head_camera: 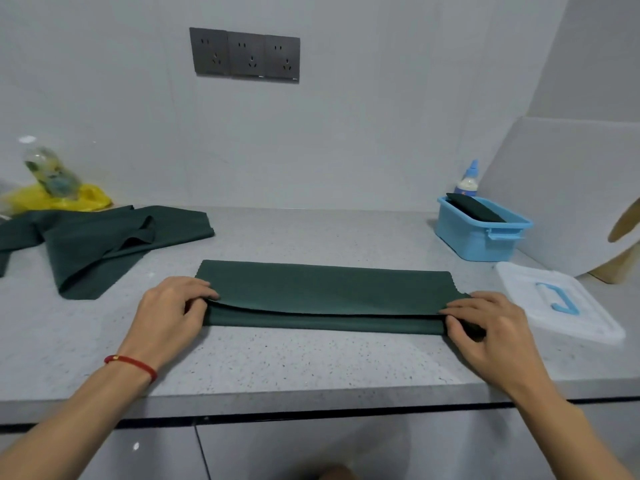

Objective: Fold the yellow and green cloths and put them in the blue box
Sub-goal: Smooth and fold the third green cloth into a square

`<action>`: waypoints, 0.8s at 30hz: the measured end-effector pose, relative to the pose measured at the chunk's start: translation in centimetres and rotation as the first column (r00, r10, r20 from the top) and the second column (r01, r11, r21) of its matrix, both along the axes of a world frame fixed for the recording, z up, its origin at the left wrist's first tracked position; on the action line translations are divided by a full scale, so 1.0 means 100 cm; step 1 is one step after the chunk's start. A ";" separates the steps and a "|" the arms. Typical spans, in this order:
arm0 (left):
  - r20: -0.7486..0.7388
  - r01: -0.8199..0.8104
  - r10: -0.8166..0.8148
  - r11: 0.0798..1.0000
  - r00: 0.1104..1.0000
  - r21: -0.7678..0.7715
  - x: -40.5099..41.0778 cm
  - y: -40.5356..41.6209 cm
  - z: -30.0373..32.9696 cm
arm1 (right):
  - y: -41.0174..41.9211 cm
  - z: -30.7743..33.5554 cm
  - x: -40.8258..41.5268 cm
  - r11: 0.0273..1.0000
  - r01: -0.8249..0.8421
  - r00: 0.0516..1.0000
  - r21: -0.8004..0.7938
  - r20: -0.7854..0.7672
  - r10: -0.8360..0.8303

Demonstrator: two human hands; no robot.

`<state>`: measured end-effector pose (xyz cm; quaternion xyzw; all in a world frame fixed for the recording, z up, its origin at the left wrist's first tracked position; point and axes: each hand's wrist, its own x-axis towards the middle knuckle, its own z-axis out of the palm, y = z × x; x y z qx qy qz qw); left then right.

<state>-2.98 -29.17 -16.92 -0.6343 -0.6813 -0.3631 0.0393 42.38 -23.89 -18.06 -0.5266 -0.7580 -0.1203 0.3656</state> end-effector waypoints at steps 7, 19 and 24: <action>-0.012 -0.007 0.006 0.999 1.000 -0.054 -0.001 0.007 -0.003 | -0.003 0.004 -0.002 0.991 0.039 0.999 -0.130 -0.024 -0.042; -0.175 0.228 -0.256 0.960 0.951 -0.163 0.053 0.065 0.039 | 0.039 0.040 -0.073 0.958 -0.078 0.992 -0.277 -0.116 0.048; -0.325 0.094 -0.287 0.862 0.901 -0.499 0.118 0.110 0.010 | 0.067 0.025 -0.161 0.839 -0.092 0.972 -0.536 0.137 0.194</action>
